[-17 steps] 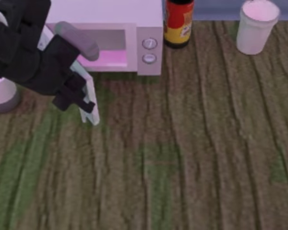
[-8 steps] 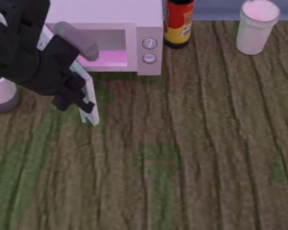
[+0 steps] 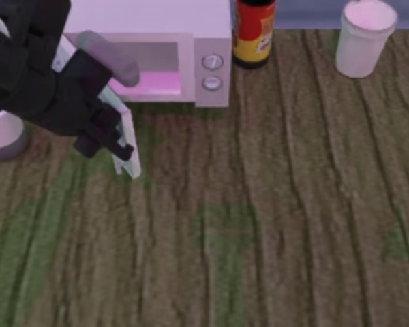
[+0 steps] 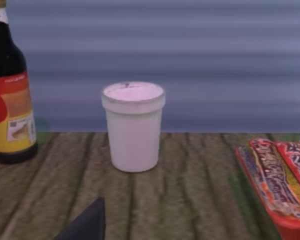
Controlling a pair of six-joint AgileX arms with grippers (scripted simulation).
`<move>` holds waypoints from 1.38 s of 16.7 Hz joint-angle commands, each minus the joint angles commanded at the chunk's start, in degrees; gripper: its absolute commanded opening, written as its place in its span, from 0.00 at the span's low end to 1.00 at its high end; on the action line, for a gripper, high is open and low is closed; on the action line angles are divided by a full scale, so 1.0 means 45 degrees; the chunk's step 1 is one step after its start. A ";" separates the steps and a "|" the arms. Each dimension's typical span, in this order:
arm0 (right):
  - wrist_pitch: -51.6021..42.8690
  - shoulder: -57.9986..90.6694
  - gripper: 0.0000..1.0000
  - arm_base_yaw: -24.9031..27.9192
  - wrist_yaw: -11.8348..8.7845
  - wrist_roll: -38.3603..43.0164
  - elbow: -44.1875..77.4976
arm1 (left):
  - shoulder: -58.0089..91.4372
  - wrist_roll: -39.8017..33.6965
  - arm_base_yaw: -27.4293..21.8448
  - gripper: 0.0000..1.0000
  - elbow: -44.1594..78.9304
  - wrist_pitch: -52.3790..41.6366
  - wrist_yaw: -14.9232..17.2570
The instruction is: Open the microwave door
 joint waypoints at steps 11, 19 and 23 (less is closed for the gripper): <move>0.0000 0.0000 1.00 0.0000 0.0000 0.0000 0.0000 | -0.0141 0.1844 0.0786 0.00 -0.0111 -0.0582 0.0853; 0.0000 0.0000 1.00 0.0000 0.0000 0.0000 0.0000 | -0.0243 0.2634 0.1136 0.00 -0.0156 -0.0820 0.1244; 0.0000 0.0000 1.00 0.0000 0.0000 0.0000 0.0000 | -0.0243 0.2634 0.1136 0.00 -0.0156 -0.0820 0.1244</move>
